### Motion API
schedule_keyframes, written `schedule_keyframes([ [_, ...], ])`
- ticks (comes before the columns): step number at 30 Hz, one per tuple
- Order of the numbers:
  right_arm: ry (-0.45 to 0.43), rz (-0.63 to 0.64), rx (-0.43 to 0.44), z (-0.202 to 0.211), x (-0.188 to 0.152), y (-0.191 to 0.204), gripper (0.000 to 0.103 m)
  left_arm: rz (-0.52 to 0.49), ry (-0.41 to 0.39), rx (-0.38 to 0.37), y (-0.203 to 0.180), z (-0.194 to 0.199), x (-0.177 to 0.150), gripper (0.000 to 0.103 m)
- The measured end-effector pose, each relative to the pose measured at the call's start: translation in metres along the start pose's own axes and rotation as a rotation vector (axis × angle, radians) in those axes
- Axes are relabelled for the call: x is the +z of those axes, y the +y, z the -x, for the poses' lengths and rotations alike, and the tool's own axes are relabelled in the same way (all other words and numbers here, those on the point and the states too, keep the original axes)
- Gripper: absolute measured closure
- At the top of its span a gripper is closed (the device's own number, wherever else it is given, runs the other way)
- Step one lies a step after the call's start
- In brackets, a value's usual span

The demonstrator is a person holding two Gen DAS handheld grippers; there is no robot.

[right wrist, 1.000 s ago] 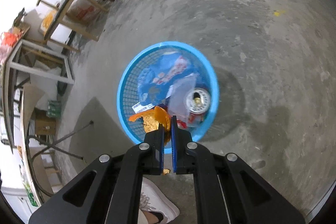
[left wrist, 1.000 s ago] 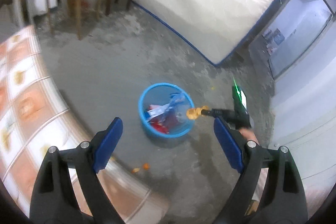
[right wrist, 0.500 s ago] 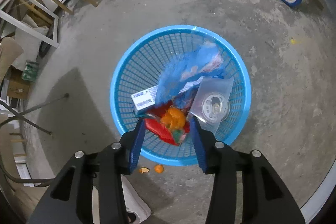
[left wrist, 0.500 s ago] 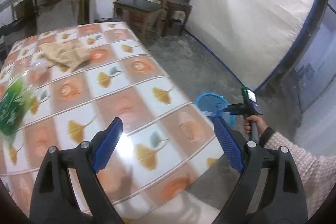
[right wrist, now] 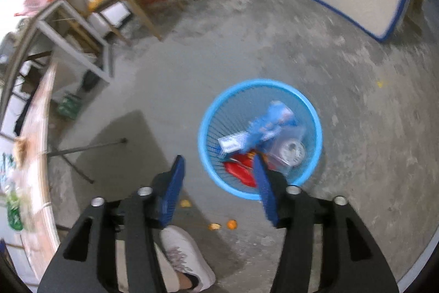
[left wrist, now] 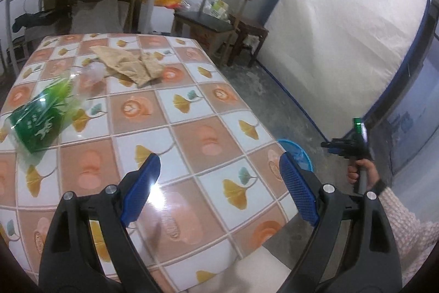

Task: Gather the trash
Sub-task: 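Move both tools back over the table toward the green bottle and cloth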

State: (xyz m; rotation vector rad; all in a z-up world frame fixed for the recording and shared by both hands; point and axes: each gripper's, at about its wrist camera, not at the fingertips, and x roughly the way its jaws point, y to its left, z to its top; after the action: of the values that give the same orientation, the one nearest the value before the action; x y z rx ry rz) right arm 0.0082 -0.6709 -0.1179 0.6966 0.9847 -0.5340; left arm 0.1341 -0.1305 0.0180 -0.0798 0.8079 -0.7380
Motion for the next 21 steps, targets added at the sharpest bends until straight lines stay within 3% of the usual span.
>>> schedule_keyframes([
  [5,-0.056,0.176,0.095,0.046,0.005,0.073,0.035,0.034,-0.056,0.051,0.023,0.020,-0.009,0.015],
  [12,-0.088,0.489,0.281,0.090,-0.008,0.215,0.022,0.094,-0.116,0.156,0.064,0.053,-0.018,0.014],
  [17,-0.010,0.549,0.418,0.087,-0.019,0.300,0.021,0.130,-0.161,0.197,0.090,0.074,-0.012,0.013],
  [21,0.151,0.507,0.541,0.063,-0.029,0.367,0.021,0.134,-0.209,0.222,0.112,0.080,0.003,0.013],
])
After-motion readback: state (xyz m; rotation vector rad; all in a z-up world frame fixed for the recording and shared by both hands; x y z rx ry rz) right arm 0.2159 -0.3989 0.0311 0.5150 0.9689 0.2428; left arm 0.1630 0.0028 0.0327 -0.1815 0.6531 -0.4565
